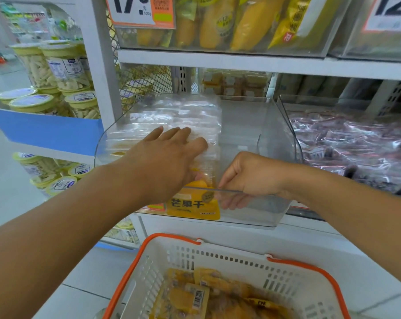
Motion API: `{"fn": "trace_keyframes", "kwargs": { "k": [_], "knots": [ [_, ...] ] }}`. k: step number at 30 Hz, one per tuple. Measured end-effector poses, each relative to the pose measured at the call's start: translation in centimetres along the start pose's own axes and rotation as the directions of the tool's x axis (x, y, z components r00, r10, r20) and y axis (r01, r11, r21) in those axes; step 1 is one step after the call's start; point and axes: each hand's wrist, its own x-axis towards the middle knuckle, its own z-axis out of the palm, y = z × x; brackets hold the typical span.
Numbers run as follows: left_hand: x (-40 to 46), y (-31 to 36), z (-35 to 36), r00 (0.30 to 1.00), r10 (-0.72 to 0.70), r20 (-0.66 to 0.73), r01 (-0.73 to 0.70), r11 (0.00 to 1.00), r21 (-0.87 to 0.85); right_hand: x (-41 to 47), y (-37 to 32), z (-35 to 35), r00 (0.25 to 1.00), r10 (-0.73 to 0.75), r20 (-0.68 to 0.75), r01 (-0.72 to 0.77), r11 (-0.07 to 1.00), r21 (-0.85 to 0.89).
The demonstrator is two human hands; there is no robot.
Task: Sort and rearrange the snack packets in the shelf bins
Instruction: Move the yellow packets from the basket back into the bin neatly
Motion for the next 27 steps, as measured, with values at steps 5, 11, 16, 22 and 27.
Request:
{"fn": "trace_keyframes", "kwargs": {
  "k": [5, 11, 16, 22, 27],
  "knots": [
    [0.2, -0.6, 0.1, 0.999, 0.02, -0.036, -0.021, 0.999, -0.04, -0.9, 0.3, -1.3, 1.0, 0.0, -0.021, 0.001, 0.999, 0.033],
    [0.0, -0.9, 0.7, 0.998, 0.058, 0.016, -0.059, 0.997, 0.059, -1.6, -1.7, 0.6, 0.995, -0.097, -0.034, 0.087, 0.973, -0.214],
    [-1.1, 0.6, 1.1, 0.992, -0.068, -0.107, 0.078, 0.994, 0.083, -5.3, -3.0, 2.3, 0.949, -0.287, -0.13, 0.092, 0.647, -0.757],
    [-3.2, 3.7, 0.1, 0.785, 0.156, -0.6, -0.174, 0.984, 0.028, -11.1, -2.4, 2.3, 0.966, -0.212, 0.146, 0.256, 0.73, -0.634],
    [-5.0, 9.5, 8.0, 0.872, 0.488, -0.015, -0.487, 0.865, -0.12, -5.3, 9.4, 7.7, 0.891, 0.273, 0.364, 0.142, 0.593, -0.793]
  ]
}}
